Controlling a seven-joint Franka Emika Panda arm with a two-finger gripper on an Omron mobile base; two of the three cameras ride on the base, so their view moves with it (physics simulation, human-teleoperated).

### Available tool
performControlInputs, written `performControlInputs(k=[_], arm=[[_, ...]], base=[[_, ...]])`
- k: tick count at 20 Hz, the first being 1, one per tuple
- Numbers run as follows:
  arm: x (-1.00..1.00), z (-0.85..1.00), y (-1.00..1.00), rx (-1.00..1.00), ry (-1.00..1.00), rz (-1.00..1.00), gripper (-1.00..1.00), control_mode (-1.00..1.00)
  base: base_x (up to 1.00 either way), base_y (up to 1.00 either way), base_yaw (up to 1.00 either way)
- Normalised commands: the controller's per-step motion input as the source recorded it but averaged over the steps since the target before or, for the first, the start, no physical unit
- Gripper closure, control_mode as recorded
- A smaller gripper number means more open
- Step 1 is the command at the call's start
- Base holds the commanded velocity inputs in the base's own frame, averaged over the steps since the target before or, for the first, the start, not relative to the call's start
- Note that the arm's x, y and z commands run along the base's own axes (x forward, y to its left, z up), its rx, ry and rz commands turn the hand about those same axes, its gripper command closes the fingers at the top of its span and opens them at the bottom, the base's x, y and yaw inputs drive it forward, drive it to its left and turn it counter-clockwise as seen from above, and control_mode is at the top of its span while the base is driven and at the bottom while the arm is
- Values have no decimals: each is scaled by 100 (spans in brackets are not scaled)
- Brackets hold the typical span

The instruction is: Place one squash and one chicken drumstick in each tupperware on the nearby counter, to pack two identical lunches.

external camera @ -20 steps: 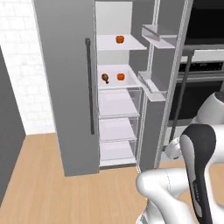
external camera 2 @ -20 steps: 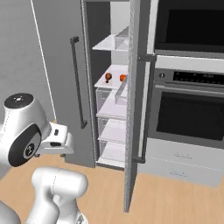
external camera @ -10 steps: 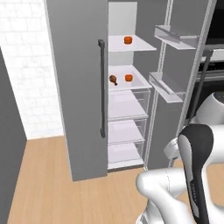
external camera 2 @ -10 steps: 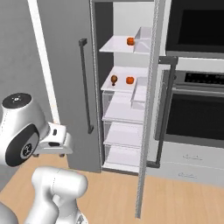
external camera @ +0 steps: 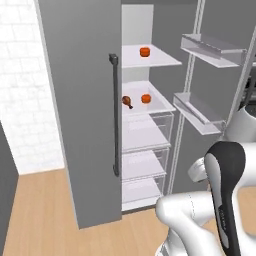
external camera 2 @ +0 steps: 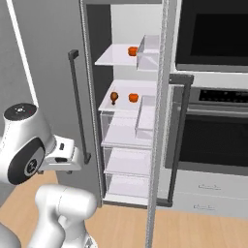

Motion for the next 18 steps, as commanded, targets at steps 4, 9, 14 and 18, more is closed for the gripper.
performControlInputs(k=[4,9,14,18], arm=[[0,0,0,0,0,0,-100,100],[0,0,0,0,0,0,-100,100],[0,0,0,0,0,0,-100,100],[0,0,0,0,0,0,-100,100]], base=[[67,5,-12],[67,2,-11],[61,0,-9],[56,0,-7]])
